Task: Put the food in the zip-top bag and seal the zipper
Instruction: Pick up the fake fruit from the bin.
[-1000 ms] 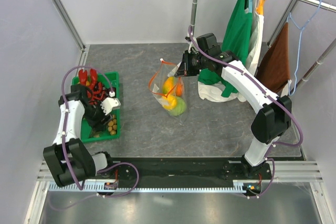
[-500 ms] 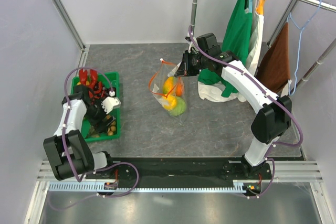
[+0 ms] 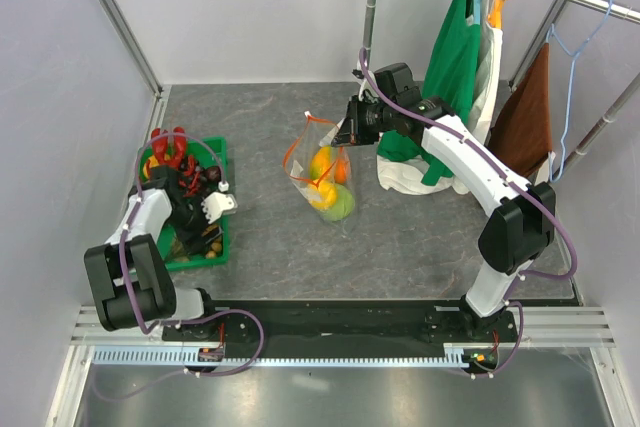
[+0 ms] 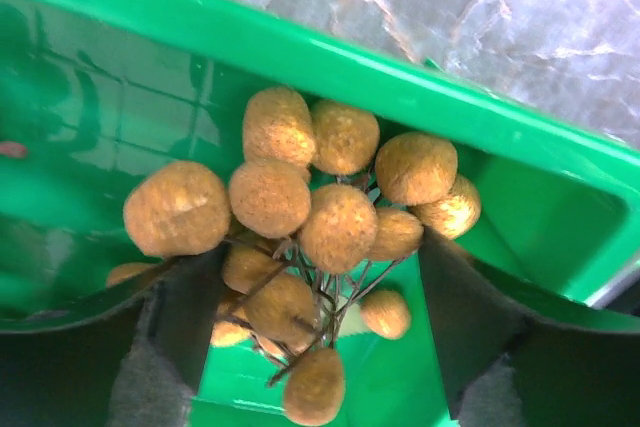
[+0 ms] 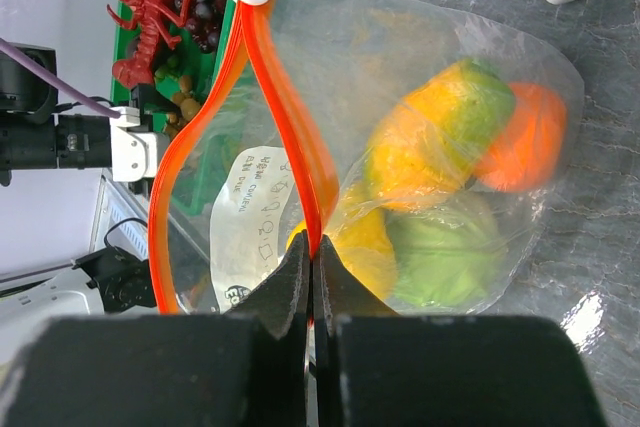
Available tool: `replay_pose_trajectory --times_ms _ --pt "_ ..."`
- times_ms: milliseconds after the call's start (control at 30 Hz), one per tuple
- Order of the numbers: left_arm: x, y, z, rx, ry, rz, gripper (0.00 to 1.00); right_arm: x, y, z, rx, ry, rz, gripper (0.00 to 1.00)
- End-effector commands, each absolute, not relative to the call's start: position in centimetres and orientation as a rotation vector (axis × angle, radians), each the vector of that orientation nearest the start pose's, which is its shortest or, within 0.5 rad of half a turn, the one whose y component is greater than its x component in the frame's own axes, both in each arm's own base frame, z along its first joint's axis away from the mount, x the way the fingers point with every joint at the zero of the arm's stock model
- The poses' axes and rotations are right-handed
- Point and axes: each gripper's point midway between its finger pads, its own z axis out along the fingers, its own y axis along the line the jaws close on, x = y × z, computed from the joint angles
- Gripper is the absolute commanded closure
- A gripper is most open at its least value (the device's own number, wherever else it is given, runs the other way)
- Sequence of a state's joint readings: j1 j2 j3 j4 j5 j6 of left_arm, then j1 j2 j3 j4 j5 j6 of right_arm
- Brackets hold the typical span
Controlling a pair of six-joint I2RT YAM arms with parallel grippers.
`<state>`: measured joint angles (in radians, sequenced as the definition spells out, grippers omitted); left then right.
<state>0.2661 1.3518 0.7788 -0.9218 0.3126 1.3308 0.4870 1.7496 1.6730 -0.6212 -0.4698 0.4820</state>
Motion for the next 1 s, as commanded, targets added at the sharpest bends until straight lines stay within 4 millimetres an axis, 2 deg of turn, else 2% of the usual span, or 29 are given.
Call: replay_pose_trajectory --times_ms 0,67,100,167,200,233,333,367,433,467,600,767,833,867,900,933,967 --pt "22.0 3.9 2.2 1.539 2.403 -0.222 0.25 37.2 30.7 26.2 -0.280 2.310 1.046 1.00" --pt "21.8 3.7 2.2 1.548 2.409 -0.229 0.37 37.2 30.7 26.3 -0.281 2.309 1.044 1.00" --pt "21.8 3.7 2.6 1.549 2.402 -0.216 0.50 37.2 30.7 26.3 -0.284 2.308 1.042 1.00" --pt "21.5 3.7 3.2 1.548 2.404 -0.212 0.62 37.2 30.6 26.4 -0.285 2.308 1.040 1.00" --pt "21.7 3.7 4.1 1.542 2.386 -0.192 0.75 37.2 30.6 26.4 -0.290 2.306 1.038 1.00" --pt "21.0 3.4 4.6 1.541 2.399 -0.216 0.79 37.1 30.7 26.4 -0.285 2.309 1.041 1.00" --pt "21.1 3.1 6.8 1.516 2.370 -0.202 0.89 37.2 30.6 26.1 -0.288 2.313 1.037 1.00" --pt "20.6 2.6 7.4 1.508 2.375 -0.234 0.92 37.2 30.6 26.2 -0.290 2.309 1.037 1.00" --pt "21.1 2.4 9.5 1.475 2.349 -0.215 0.95 37.3 30.5 26.2 -0.287 2.309 1.037 1.00" --pt "20.5 1.9 10.1 1.458 2.355 -0.258 0.97 37.2 30.7 26.2 -0.294 2.308 1.039 1.00" --pt "20.7 1.0 13.6 1.395 2.322 -0.274 0.98 37.4 30.6 26.3 -0.291 2.305 1.035 1.00" --pt "21.0 -0.2 16.3 1.310 2.302 -0.326 0.98 37.4 30.7 26.3 -0.287 2.303 1.038 1.00" --pt "21.4 -1.0 18.4 1.247 2.279 -0.360 0.98 37.4 30.6 26.3 -0.289 2.302 1.036 1.00" --pt "21.9 -2.2 19.7 1.211 2.228 -0.430 0.98 37.4 30.6 26.4 -0.289 2.302 1.035 1.00" --pt "22.8 -2.8 22.0 1.180 2.165 -0.430 0.98 37.3 30.6 26.4 -0.289 2.303 1.037 1.00" --pt "23.1 -3.7 23.6 1.109 2.144 -0.476 0.98 37.3 30.6 26.3 -0.291 2.305 1.038 1.00" --pt "23.7 -5.4 25.6 1.063 2.054 -0.575 0.98 37.2 30.6 26.4 -0.287 2.304 1.042 1.00"
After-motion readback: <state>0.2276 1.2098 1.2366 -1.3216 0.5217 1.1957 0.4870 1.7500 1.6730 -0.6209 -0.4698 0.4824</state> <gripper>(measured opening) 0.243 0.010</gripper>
